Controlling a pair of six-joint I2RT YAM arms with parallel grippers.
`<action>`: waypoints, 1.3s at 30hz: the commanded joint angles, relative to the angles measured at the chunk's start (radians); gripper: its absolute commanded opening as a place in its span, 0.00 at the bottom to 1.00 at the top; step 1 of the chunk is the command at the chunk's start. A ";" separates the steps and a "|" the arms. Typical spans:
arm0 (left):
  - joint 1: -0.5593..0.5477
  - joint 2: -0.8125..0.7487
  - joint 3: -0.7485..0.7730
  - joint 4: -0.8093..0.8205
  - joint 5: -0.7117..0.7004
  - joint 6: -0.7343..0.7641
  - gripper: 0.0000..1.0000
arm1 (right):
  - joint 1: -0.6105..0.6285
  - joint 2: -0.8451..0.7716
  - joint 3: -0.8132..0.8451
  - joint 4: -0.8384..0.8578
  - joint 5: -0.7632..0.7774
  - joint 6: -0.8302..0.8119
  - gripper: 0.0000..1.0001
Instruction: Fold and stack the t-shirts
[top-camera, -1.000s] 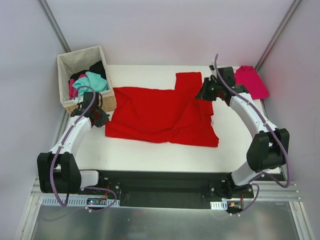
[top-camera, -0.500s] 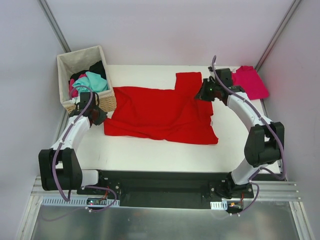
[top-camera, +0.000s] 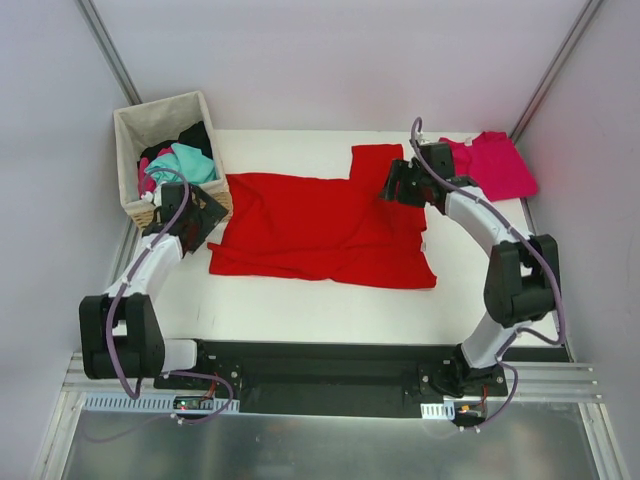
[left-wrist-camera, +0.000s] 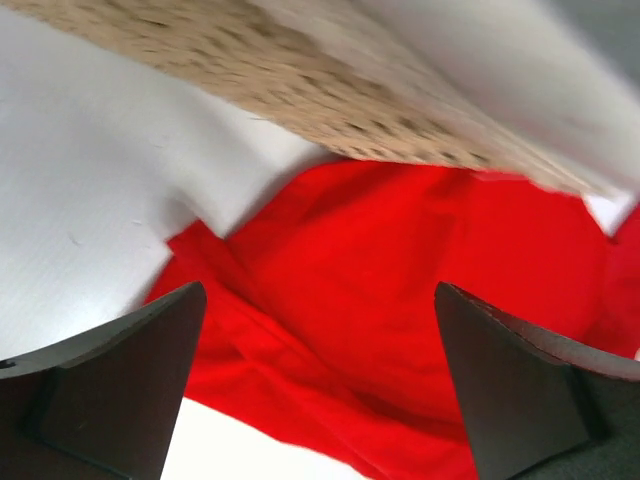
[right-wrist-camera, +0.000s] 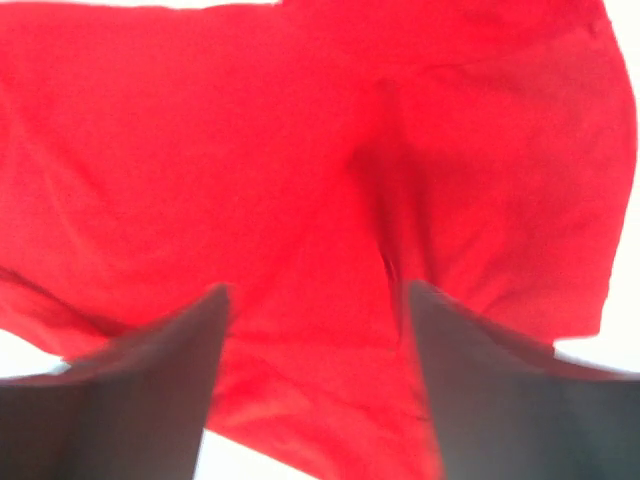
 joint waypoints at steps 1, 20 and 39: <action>-0.082 -0.174 0.000 0.071 0.071 0.048 0.99 | 0.076 -0.227 -0.045 0.026 0.101 -0.038 0.89; -0.250 -0.202 -0.262 0.008 0.088 0.000 0.94 | 0.250 -0.492 -0.638 0.053 0.237 0.110 1.00; -0.250 -0.128 -0.181 0.016 0.063 0.022 0.93 | 0.156 -0.288 -0.625 0.018 0.265 0.164 1.00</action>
